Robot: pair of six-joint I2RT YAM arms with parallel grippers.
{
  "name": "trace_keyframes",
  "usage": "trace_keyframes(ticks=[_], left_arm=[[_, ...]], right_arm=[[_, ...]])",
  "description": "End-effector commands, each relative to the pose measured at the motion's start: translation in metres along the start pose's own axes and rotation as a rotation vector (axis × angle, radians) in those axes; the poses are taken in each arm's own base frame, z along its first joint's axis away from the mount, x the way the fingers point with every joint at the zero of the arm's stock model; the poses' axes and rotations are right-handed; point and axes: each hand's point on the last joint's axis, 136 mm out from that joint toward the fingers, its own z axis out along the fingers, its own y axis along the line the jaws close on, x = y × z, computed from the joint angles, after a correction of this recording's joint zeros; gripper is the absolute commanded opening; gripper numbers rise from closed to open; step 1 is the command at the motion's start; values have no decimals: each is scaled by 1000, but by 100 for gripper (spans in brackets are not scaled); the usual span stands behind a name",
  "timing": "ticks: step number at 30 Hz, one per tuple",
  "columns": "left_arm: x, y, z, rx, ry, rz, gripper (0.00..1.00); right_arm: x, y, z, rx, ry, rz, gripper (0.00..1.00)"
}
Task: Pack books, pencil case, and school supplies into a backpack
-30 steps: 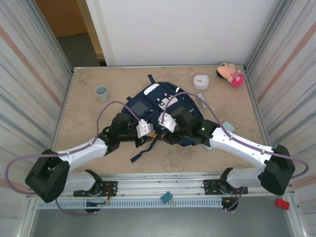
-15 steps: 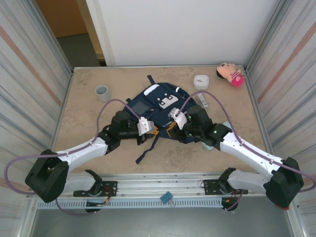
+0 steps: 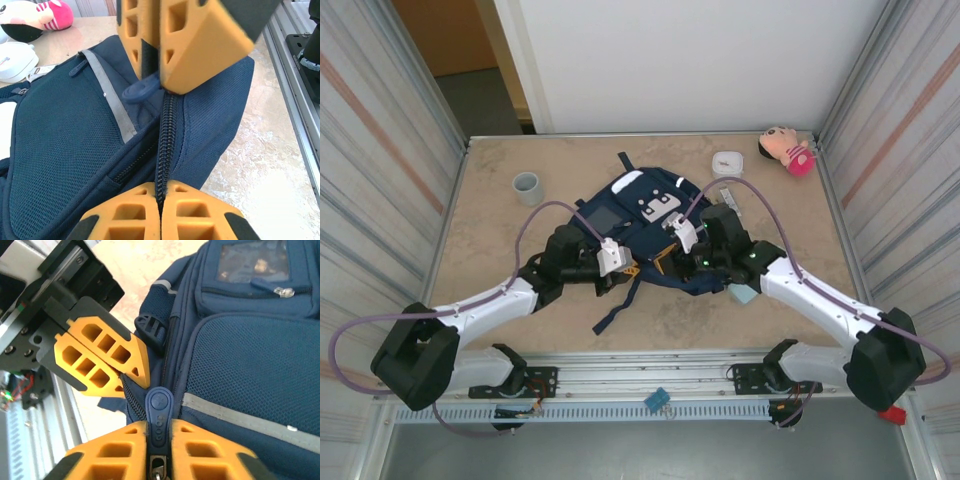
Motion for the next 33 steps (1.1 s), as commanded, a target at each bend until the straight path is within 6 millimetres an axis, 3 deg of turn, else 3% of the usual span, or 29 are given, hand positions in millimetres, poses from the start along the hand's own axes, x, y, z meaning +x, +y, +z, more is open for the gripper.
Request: trace_keyframes(ticks=[1, 5, 15, 18, 23, 25, 29, 33], left_arm=[[-23, 2, -4, -4, -72, 53, 0], [-12, 7, -6, -46, -32, 55, 0], [11, 12, -14, -130, 44, 66, 0], [16, 13, -16, -142, 54, 55, 0], [10, 7, -15, -110, 25, 36, 2], [2, 3, -13, -77, 4, 33, 12], [-25, -7, -7, -7, -41, 18, 45], [-52, -16, 8, 22, -68, 45, 60]], right_arm=[[-13, 7, -3, -38, 2, 24, 1], [-8, -6, -9, 45, 19, 93, 0], [17, -53, -50, 258, -74, 290, 0], [17, -54, -54, 229, -99, 320, 0], [-1, -27, -58, 85, -170, 282, 0], [-4, -20, -56, 43, -175, 263, 0], [-10, -7, -58, -15, -191, 217, 0], [-15, 3, -59, -50, -202, 172, 0]])
